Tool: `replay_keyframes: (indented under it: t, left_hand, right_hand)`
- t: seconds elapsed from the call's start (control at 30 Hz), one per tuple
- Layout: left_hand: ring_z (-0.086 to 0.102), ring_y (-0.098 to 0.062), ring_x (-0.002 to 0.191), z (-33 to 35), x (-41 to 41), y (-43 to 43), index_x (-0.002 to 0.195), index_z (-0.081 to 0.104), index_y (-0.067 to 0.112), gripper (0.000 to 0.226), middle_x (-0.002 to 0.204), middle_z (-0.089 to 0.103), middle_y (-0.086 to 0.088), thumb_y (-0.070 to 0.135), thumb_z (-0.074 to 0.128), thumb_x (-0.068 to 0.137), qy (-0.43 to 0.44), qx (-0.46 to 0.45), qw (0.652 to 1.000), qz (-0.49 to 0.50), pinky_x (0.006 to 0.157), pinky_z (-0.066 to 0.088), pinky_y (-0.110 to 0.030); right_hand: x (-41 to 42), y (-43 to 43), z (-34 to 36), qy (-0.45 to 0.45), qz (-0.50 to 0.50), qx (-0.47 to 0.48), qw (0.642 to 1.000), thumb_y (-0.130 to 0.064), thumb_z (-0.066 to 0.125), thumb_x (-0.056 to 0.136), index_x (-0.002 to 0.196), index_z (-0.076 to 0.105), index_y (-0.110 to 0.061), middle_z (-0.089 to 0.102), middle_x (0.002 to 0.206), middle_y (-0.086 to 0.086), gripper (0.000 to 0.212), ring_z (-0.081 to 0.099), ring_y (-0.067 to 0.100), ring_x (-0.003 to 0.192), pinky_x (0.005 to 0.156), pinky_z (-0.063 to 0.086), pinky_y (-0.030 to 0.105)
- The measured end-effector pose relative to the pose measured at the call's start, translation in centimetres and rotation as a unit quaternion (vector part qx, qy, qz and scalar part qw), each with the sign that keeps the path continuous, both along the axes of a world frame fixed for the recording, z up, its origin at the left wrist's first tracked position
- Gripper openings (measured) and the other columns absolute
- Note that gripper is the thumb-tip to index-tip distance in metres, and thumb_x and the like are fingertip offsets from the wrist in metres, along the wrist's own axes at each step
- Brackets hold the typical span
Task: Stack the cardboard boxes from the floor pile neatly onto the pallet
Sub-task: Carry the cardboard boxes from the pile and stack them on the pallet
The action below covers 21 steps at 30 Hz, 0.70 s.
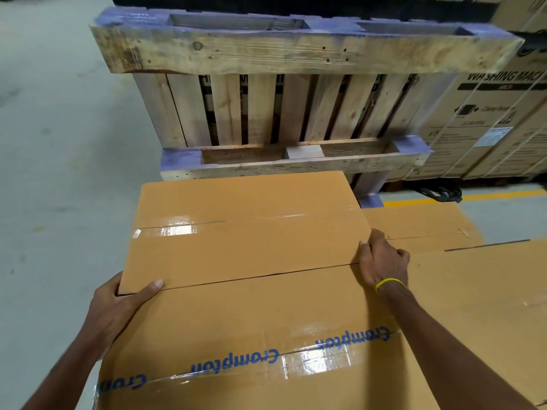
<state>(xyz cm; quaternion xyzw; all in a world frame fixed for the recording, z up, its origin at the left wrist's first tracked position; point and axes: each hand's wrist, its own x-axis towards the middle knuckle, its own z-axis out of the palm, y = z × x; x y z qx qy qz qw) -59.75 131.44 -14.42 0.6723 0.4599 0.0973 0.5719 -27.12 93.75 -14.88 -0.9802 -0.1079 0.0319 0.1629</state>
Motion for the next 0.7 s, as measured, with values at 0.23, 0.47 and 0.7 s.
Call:
replay_keyframes:
  t: [0.23, 0.47, 0.7]
  left_hand:
    - [0.072, -0.034, 0.097, -0.12, 0.16, -0.03, 0.129, 0.064, 0.021, 0.064, 0.111, 0.074, -0.007, 0.047, 0.083, 0.073, -0.003, -0.006, 1.000, -0.015, 0.085, 0.060, -0.058]
    - [0.070, -0.035, 0.101, -0.12, 0.07, -0.04, 0.137, 0.057, 0.020, 0.072, 0.117, 0.071, -0.009, 0.053, 0.077, 0.076, 0.009, -0.011, 1.000, -0.023, 0.088, 0.058, -0.060]
    - [0.071, -0.035, 0.101, -0.28, -0.03, 0.19, 0.134, 0.060, 0.023, 0.099, 0.115, 0.073, -0.006, 0.076, 0.081, 0.052, 0.023, -0.009, 1.000, -0.018, 0.088, 0.059, -0.060]
  right_hand:
    - [-0.19, 0.51, -0.16, -0.012, -0.012, -0.032, 0.999, -0.030, 0.031, 0.103, 0.122, 0.044, -0.008, 0.069, 0.111, 0.019, 0.031, 0.060, 0.037, 0.097, 0.104, 0.027, 0.050]
    - [-0.47, 0.66, -0.08, -0.024, -0.001, -0.065, 0.998, -0.041, 0.026, 0.103, 0.116, 0.041, -0.010, 0.070, 0.108, 0.018, 0.036, 0.062, 0.037, 0.093, 0.100, 0.030, 0.052]
    - [-0.37, 0.64, -0.52, -0.043, 0.002, -0.069, 0.997, -0.041, 0.025, 0.103, 0.107, 0.039, -0.013, 0.070, 0.102, 0.016, 0.032, 0.062, 0.036, 0.085, 0.097, 0.032, 0.052]
